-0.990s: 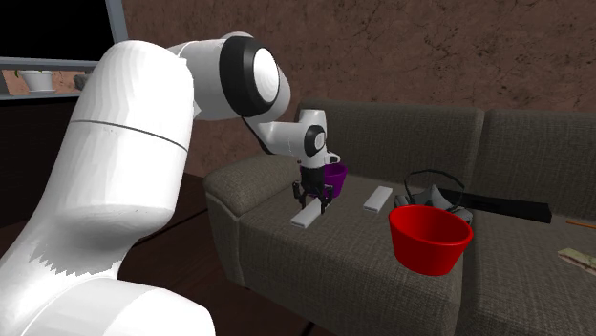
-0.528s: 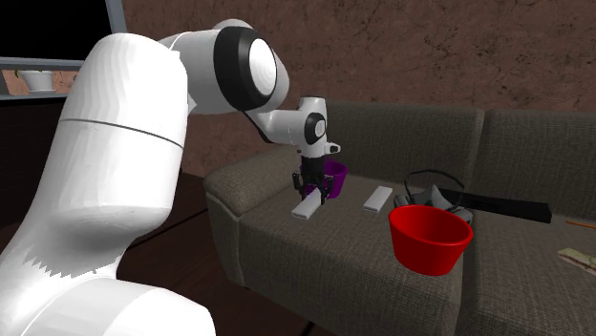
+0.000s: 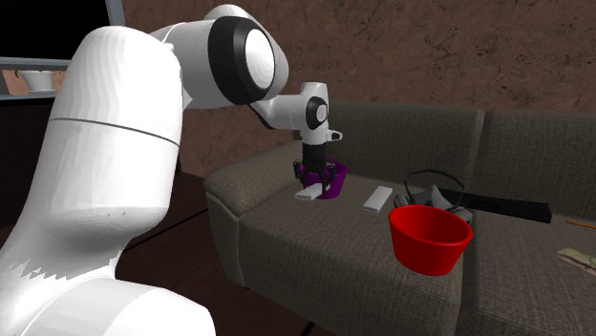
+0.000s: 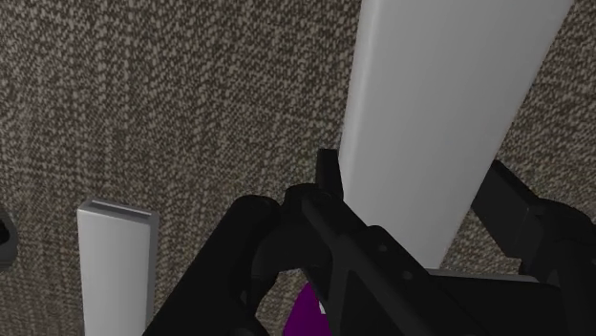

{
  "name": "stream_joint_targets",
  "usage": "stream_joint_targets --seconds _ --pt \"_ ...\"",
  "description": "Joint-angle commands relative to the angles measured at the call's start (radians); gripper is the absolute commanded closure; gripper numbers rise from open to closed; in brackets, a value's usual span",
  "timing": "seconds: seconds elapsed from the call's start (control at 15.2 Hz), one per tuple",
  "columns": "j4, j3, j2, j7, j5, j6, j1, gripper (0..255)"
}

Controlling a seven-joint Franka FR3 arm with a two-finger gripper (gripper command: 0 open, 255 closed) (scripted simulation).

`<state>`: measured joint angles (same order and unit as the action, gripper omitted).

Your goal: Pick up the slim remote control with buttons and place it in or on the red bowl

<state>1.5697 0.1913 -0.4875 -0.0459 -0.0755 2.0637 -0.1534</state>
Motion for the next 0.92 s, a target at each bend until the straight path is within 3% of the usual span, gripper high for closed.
stream_joint_targets --seconds 0.0,0.86 --pt "-0.008 -0.001 0.015 0.001 0.001 -0.018 0.003 255" --pt "-0.123 0.004 0.056 0.006 0.011 -0.173 0.003 255"
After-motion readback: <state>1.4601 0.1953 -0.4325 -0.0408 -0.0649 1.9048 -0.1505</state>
